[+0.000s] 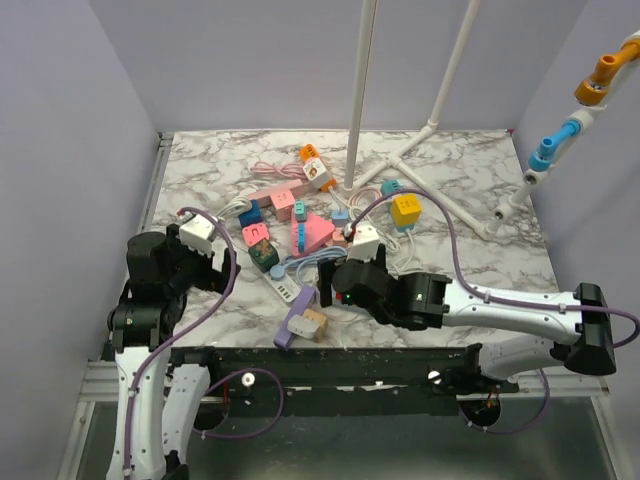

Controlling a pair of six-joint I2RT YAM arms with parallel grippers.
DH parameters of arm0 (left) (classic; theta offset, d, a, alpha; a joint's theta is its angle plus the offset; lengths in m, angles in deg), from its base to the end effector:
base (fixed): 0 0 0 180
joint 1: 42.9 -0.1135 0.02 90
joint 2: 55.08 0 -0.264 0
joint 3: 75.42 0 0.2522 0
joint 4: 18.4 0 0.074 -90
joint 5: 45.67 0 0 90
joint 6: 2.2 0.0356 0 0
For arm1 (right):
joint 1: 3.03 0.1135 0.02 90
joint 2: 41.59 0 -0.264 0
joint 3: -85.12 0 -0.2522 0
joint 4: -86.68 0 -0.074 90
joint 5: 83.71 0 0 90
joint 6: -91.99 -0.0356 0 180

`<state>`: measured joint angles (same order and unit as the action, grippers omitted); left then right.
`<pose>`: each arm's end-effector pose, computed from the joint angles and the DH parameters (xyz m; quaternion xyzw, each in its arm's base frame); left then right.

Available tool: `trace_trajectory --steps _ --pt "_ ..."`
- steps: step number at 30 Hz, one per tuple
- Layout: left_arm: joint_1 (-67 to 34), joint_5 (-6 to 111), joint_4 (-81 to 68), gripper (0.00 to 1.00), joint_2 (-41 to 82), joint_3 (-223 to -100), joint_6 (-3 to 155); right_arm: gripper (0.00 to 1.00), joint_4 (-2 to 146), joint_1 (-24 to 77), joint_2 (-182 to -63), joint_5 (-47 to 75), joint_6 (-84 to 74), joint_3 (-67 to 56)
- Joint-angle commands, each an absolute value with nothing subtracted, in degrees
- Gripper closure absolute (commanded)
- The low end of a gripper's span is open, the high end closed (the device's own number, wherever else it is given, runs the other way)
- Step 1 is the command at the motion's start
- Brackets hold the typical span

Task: Pull the plug off the socket
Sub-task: Remove the plug from the socket.

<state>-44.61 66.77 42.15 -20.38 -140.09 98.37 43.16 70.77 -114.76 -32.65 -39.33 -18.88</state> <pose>0.1138 -0.0102 0.3354 0.1620 0.8420 -0.1160 0.5014 0.0975 0.2555 0.3123 -0.1061 0.8616 0.1694 0.4666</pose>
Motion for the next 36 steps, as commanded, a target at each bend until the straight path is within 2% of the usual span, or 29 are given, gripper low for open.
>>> trace_trajectory --steps 1,9,16,25,28,32,36 --pt "-44.3 78.7 44.6 0.02 -24.1 -138.3 104.3 0.0 40.7 75.1 -117.2 -31.3 -39.2 -20.6" --pt "-44.3 79.3 45.5 0.02 -23.3 -136.5 112.4 0.03 42.3 80.1 -120.8 -31.2 -33.4 -18.2" --pt "-44.5 80.1 45.0 0.01 -23.9 -136.4 111.1 0.12 43.2 83.2 -127.2 -30.3 -30.5 -15.5" --pt "-44.7 81.8 45.4 0.02 -22.4 -136.2 112.3 0.15 47.7 83.4 -129.0 -26.3 -25.8 -16.7" --pt "-44.9 81.8 46.0 0.02 -21.9 -136.4 112.7 0.14 48.8 83.6 -129.7 -24.5 -23.3 -15.7" --pt "-45.1 82.0 46.2 0.02 -20.5 -137.1 112.7 0.07 48.9 84.3 -131.0 -24.4 -20.1 -15.0" --pt "-45.0 81.9 45.8 0.01 -19.4 -137.6 112.5 0.05 48.8 84.8 -133.4 -25.4 -18.3 -14.4"
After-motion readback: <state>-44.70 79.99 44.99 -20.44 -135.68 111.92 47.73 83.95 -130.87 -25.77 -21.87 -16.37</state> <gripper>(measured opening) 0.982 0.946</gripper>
